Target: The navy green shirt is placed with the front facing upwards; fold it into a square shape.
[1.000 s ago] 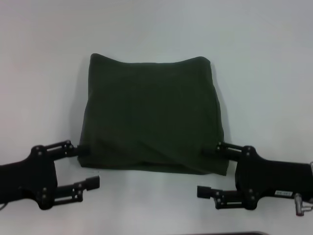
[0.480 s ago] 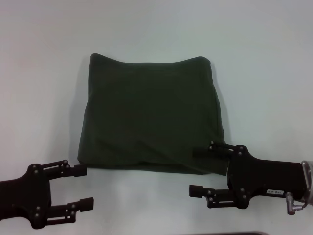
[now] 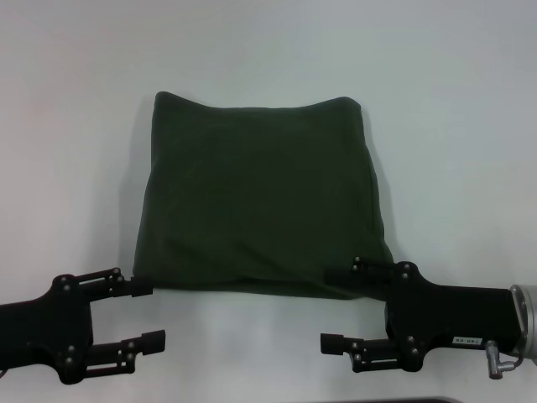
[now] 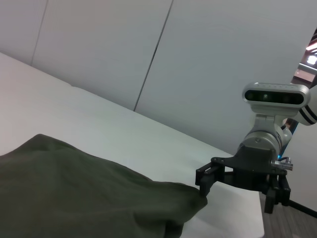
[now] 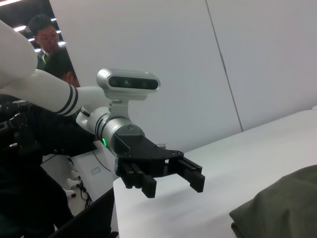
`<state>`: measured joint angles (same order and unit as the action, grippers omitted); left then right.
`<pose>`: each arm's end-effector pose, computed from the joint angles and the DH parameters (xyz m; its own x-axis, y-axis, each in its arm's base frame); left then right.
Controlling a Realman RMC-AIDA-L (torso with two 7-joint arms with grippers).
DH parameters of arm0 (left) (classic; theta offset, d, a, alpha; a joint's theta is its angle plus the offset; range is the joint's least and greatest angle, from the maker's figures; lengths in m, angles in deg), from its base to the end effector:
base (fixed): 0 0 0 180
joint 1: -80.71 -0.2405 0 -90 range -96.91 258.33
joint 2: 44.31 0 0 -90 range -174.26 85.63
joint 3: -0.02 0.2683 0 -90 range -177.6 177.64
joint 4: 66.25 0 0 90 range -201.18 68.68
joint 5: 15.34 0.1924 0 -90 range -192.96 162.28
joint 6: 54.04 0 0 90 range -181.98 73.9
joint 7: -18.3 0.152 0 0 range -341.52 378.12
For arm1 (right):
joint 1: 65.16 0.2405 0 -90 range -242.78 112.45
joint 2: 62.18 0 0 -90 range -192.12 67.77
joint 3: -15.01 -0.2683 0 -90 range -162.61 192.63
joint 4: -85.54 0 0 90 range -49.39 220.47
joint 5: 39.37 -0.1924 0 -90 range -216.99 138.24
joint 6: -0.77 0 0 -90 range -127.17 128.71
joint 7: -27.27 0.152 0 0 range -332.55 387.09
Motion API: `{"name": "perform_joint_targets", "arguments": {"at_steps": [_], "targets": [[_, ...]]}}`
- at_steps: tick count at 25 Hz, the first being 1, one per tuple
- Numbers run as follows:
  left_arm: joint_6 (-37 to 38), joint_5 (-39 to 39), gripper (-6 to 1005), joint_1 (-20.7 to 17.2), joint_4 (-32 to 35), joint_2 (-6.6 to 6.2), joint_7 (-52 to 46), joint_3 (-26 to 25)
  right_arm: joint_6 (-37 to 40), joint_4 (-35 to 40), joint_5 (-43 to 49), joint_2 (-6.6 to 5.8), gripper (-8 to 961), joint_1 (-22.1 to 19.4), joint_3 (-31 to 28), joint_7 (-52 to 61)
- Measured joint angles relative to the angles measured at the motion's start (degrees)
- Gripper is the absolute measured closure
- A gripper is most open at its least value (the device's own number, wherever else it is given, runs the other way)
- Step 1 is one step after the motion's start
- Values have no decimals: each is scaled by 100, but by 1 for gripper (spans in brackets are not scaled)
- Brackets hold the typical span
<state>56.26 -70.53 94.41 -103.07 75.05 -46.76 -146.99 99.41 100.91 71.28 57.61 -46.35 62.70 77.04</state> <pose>-0.3146 0.1881 -0.0118 0.7551 0.3978 0.5212 0.4374 -0.8978 0.0515 0.2864 0.1927 -0.0749 0.7264 -0.3112 -0.6128 -0.3439 -0.9365 0.0679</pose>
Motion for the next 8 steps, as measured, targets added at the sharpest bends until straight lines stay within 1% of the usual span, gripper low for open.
{"name": "perform_joint_targets", "arguments": {"at_steps": [8], "targets": [[-15, 0, 249, 33, 2, -21, -69, -5, -118, -63, 0, 0, 74, -1, 27, 9]]}}
